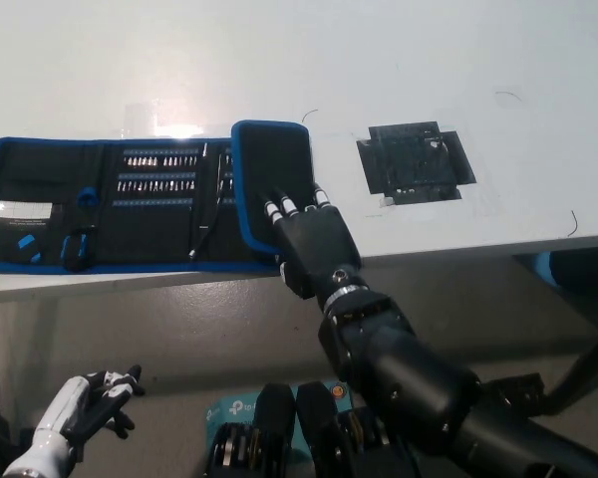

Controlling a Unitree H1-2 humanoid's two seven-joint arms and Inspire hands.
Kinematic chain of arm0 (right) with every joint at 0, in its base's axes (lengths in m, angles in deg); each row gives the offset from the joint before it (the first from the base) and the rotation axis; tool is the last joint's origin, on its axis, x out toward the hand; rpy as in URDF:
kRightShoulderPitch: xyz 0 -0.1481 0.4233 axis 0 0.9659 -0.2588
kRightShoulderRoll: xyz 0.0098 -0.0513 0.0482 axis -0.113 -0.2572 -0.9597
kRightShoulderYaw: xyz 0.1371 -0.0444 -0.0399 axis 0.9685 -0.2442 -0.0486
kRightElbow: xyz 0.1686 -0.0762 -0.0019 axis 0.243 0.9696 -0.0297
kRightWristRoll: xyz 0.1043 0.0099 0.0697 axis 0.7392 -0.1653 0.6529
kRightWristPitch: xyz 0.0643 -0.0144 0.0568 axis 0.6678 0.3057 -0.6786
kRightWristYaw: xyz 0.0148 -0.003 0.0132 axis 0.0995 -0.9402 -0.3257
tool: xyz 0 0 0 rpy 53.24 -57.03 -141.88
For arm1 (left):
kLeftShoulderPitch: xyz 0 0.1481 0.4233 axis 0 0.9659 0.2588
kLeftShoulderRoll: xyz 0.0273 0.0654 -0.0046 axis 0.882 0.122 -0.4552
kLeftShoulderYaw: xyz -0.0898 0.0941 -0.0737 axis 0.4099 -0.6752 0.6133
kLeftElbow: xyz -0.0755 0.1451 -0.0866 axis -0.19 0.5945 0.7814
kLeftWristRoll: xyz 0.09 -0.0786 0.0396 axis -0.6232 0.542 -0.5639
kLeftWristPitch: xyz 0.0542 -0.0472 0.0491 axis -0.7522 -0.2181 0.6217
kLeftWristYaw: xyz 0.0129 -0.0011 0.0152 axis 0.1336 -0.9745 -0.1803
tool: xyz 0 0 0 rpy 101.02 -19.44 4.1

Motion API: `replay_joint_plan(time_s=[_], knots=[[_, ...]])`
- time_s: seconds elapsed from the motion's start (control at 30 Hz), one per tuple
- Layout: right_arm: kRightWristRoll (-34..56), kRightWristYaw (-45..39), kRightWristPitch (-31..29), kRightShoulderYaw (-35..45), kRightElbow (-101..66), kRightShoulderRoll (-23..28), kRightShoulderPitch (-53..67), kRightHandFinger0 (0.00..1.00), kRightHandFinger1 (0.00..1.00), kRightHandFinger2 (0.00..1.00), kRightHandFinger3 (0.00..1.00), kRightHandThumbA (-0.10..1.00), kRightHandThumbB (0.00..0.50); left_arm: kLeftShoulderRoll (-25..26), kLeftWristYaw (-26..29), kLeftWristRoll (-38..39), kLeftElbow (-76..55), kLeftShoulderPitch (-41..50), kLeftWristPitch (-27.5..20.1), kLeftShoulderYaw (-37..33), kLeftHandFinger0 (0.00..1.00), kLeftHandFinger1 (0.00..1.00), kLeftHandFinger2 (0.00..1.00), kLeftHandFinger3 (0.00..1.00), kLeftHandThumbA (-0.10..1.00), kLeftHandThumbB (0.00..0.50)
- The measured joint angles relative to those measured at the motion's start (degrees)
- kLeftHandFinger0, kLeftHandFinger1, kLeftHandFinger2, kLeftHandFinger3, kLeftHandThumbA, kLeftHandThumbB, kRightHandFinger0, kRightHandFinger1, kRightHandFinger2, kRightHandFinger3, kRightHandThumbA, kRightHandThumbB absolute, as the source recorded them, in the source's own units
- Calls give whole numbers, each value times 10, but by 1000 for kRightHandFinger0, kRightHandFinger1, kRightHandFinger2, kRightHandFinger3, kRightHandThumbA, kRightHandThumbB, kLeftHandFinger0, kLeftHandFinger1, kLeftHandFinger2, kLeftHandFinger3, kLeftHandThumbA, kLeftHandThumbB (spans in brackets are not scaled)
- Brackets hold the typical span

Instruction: The robot uses its right hand to lift an edge of the toolkit kept in middle of the desk and make one fold in it

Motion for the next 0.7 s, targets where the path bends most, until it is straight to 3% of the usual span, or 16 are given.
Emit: replay_joint_plan(time_s=[0.17,0.3,0.37,0.5,0.63,0.7], knots=[[35,-62,2,48,-74,2,13,1000,1000,1000,1000,829,308,0,0,0,0,9,-1,0,349,310,157,393,639,47],[55,-112,3,79,-150,3,18,1000,1000,1000,1000,817,279,0,0,0,0,10,-2,2,358,315,150,381,633,61],[62,-138,4,97,-184,2,18,1000,1000,1000,1000,754,258,-1,0,1,0,11,-2,4,378,328,166,388,644,69],[76,-189,6,143,-245,-2,24,1000,1000,1000,1000,705,280,-1,0,0,0,16,-2,8,397,337,172,400,643,74],[95,-238,7,204,-312,-12,47,1000,1000,1000,1000,746,290,-3,0,0,0,20,-2,10,418,352,181,398,643,71],[111,-262,8,240,-358,-14,60,1000,1000,1000,1000,677,294,-3,0,0,-1,23,-2,12,428,360,186,409,641,65]])
